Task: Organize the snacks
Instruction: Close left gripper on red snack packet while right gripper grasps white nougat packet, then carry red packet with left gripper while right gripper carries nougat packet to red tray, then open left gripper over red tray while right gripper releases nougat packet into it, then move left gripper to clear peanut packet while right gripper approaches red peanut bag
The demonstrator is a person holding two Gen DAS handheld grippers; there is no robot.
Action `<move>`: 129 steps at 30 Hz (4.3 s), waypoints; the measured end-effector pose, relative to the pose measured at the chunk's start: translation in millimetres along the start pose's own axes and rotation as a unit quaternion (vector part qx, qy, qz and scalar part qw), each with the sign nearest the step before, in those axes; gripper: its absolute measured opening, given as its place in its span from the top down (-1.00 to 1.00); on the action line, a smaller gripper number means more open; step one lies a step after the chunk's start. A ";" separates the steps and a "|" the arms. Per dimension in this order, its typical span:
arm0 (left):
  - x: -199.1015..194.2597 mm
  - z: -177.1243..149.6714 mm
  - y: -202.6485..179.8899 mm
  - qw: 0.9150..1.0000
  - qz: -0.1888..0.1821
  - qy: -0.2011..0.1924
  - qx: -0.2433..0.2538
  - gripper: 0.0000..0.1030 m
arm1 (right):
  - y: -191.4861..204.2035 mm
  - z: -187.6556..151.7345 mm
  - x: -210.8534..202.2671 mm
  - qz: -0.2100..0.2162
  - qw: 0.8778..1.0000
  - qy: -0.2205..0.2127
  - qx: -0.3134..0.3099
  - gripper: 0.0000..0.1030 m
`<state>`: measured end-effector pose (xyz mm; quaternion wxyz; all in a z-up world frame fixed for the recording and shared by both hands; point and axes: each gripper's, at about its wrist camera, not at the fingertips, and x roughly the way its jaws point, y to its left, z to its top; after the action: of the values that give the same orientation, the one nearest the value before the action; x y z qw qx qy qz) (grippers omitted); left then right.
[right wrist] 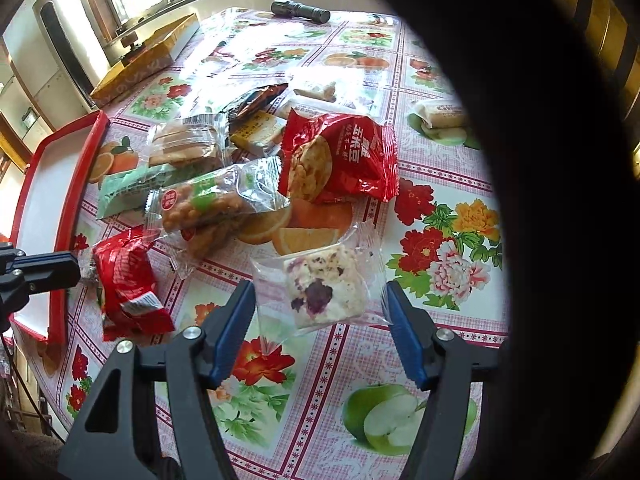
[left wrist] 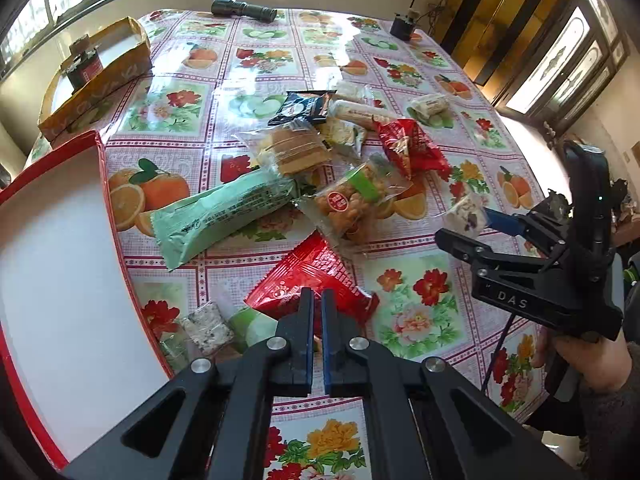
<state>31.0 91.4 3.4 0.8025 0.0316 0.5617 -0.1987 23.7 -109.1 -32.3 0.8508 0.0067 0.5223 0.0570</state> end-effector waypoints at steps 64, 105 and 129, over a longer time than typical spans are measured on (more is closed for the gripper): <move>-58.8 -27.8 89.0 0.990 0.083 -0.087 -0.072 0.54 | 154.9 42.8 -8.6 0.073 0.990 -0.039 -0.118 -0.28; -60.3 -9.7 192.2 0.969 0.195 -0.076 -0.134 -0.08 | 247.5 102.1 30.8 0.169 0.977 -0.038 -0.127 -0.43; 14.7 8.0 17.2 0.991 0.118 -0.039 -0.057 -0.12 | 17.3 18.2 12.1 0.068 0.997 -0.028 0.033 -0.55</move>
<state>48.4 100.8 -10.1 0.8420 0.0436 0.5329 -0.0715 43.7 -89.8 -33.6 0.8587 0.0723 0.4979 0.0975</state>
